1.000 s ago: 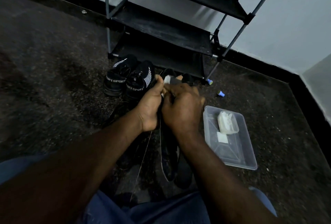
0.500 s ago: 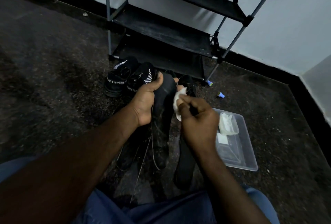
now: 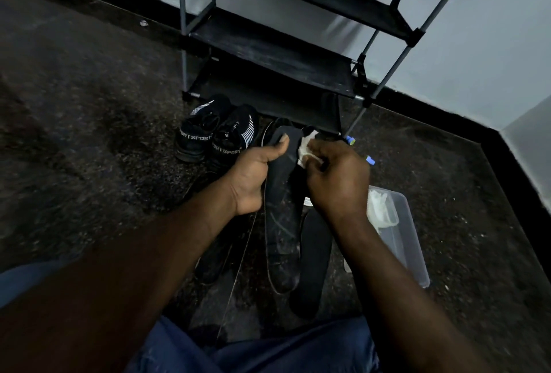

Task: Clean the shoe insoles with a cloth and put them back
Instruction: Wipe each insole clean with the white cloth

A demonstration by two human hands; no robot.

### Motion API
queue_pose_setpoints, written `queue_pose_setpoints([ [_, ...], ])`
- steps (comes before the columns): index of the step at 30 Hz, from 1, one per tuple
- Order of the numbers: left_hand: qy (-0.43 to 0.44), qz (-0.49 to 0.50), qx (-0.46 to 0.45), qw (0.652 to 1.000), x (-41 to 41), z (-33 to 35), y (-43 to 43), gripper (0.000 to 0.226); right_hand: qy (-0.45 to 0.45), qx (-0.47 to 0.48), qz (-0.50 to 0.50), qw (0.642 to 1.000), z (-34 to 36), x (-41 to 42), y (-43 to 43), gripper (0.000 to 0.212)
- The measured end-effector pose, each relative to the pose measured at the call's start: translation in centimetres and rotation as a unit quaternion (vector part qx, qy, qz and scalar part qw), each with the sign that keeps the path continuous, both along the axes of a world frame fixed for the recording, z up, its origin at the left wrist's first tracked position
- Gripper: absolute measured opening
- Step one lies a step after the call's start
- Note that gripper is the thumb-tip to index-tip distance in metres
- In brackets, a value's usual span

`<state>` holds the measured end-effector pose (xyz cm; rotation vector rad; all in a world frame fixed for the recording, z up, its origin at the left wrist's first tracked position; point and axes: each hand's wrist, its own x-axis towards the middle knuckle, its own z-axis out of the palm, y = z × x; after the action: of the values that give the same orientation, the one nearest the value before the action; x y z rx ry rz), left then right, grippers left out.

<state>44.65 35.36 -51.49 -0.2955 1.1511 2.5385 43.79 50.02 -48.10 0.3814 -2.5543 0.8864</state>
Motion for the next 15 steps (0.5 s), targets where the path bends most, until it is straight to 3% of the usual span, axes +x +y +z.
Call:
queue_pose_setpoints([
  [6,0.019,-0.006,0.018,1.000,0.1,-0.1,0.6,0.066,0.019,0.049,-0.007,0.999,-0.9,0.7,-0.7,0.030],
  [12,0.044,0.025,0.028,0.998,-0.3,-0.1,0.4,0.075,0.051,0.101,0.024,0.993,-1.5,3.1,-2.3,0.021],
  [15,0.038,0.008,0.034,0.999,-0.2,-0.4,0.4,0.077,0.080,0.103,-0.030,0.991,-1.3,2.5,-1.7,0.019],
])
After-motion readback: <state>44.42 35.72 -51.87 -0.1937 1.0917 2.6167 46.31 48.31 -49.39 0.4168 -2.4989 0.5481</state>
